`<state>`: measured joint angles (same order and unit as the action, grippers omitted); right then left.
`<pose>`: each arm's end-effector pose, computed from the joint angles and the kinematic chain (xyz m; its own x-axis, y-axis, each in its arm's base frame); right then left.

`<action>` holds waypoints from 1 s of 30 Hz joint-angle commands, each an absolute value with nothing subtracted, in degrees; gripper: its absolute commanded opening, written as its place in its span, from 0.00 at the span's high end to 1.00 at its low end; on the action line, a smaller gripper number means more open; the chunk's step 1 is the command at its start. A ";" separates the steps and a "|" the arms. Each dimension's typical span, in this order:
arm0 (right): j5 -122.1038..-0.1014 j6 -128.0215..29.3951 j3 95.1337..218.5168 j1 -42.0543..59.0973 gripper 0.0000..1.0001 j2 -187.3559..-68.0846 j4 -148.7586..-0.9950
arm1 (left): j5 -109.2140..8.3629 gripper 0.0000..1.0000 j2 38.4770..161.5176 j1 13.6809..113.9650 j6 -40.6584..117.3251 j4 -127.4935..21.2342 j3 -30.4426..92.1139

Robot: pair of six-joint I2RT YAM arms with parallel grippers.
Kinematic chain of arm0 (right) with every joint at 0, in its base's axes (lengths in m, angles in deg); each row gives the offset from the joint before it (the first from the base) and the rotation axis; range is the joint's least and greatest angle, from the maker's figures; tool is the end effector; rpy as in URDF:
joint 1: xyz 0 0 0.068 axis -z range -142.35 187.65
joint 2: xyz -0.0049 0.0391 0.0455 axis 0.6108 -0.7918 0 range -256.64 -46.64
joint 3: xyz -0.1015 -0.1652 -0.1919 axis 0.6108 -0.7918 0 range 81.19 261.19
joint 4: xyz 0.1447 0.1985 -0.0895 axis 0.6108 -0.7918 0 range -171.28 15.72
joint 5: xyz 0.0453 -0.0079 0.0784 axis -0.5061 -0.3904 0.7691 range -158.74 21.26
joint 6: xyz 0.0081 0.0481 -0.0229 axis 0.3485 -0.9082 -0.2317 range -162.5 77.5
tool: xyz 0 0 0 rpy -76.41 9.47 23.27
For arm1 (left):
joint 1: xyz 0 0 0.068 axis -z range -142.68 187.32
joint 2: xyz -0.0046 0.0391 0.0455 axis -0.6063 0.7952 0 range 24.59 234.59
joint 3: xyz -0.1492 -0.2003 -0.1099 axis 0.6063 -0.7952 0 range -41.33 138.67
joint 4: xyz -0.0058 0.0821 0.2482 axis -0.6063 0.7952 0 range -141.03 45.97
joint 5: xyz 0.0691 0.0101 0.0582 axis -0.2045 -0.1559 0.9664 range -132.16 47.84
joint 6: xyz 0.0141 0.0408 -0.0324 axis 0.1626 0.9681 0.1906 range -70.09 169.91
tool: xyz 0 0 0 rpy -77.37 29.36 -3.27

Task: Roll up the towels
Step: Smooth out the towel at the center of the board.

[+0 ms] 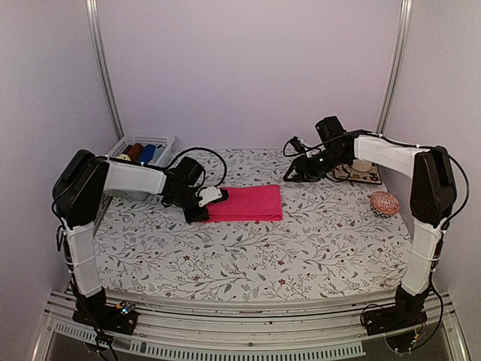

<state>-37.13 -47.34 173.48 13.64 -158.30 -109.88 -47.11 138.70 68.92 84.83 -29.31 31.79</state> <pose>0.3837 0.1913 0.2488 -0.7977 -0.2767 -0.5358 -0.5560 0.6813 0.4761 0.3411 -0.2135 0.1418 -0.3026 0.8557 -0.4199 0.8889 0.4123 0.1997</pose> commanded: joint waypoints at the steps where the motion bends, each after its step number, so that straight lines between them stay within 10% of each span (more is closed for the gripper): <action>1: -36.83 -46.88 172.52 13.21 0.51 -157.56 -109.50 | -46.30 0.74 139.85 69.71 85.24 -29.71 31.54; 30: -35.96 -47.15 173.41 9.67 0.51 -163.18 -108.82 | -44.64 0.69 134.86 69.93 86.39 -33.99 30.27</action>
